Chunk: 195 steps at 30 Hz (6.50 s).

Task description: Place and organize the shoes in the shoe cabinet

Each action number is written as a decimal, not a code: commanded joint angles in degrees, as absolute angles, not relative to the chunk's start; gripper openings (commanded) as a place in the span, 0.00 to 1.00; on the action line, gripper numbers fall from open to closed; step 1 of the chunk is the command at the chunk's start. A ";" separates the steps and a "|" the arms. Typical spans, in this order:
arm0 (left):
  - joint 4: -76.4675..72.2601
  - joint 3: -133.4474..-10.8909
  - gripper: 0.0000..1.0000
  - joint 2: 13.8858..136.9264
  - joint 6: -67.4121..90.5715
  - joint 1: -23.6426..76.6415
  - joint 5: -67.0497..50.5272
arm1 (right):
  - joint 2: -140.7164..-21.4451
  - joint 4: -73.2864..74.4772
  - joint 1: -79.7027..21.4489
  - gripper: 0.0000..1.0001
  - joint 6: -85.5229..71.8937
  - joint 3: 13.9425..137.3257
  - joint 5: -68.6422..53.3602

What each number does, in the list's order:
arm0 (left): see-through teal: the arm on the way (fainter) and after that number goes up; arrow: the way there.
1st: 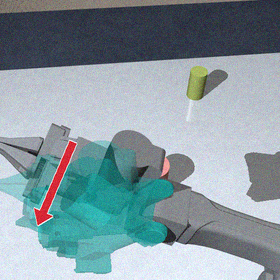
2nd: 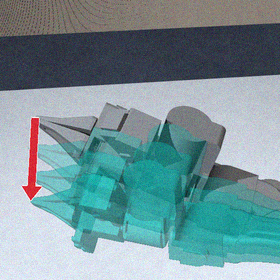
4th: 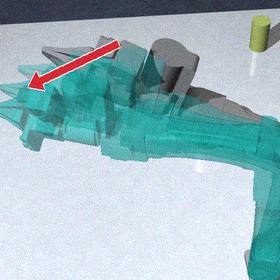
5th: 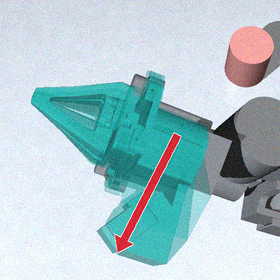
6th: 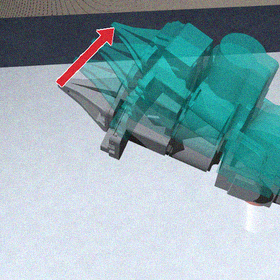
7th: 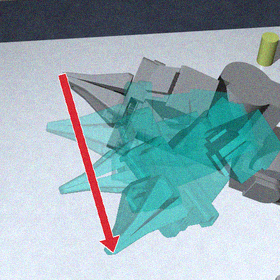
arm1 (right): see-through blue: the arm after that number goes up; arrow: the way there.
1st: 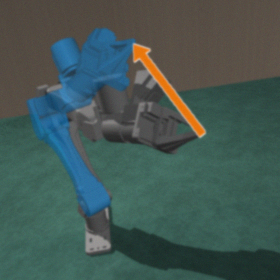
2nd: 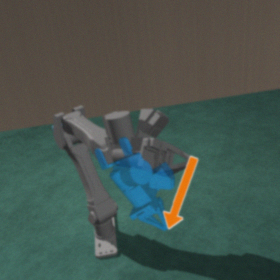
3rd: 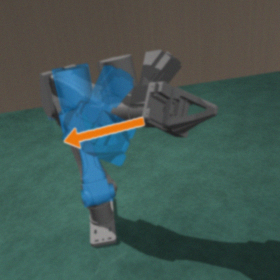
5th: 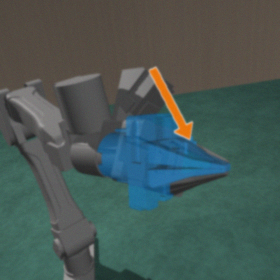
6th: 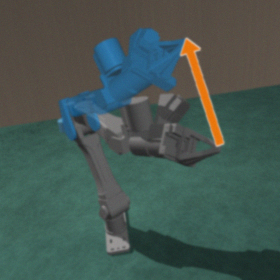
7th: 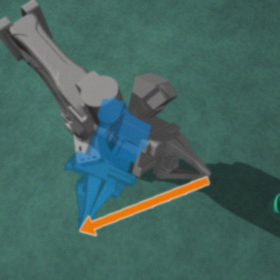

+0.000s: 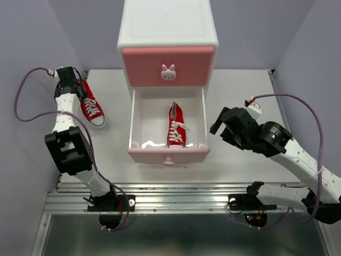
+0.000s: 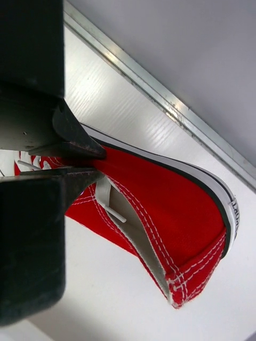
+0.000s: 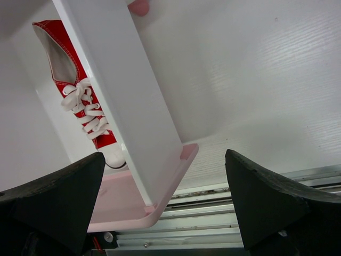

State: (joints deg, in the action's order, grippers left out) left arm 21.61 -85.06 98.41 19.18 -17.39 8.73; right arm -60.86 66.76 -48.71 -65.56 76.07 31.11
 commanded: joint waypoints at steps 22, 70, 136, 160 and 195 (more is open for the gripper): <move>22.06 -94.57 0.00 74.01 35.50 -15.56 -15.64 | -60.73 61.97 -48.34 1.00 -61.97 77.52 34.28; 24.26 -76.56 0.00 57.57 40.16 26.19 8.61 | -64.25 60.38 -47.29 1.00 -57.92 76.29 29.79; 17.39 -63.37 0.00 79.01 45.43 33.57 17.66 | -60.47 62.05 -46.76 1.00 -65.04 71.63 32.34; 24.78 -72.33 0.57 81.65 48.51 33.57 20.39 | -59.15 62.05 -46.76 1.00 -64.60 72.60 34.01; 32.34 -115.66 0.99 77.86 34.02 16.44 18.46 | -82.79 50.01 -57.29 1.00 -19.52 106.08 -0.27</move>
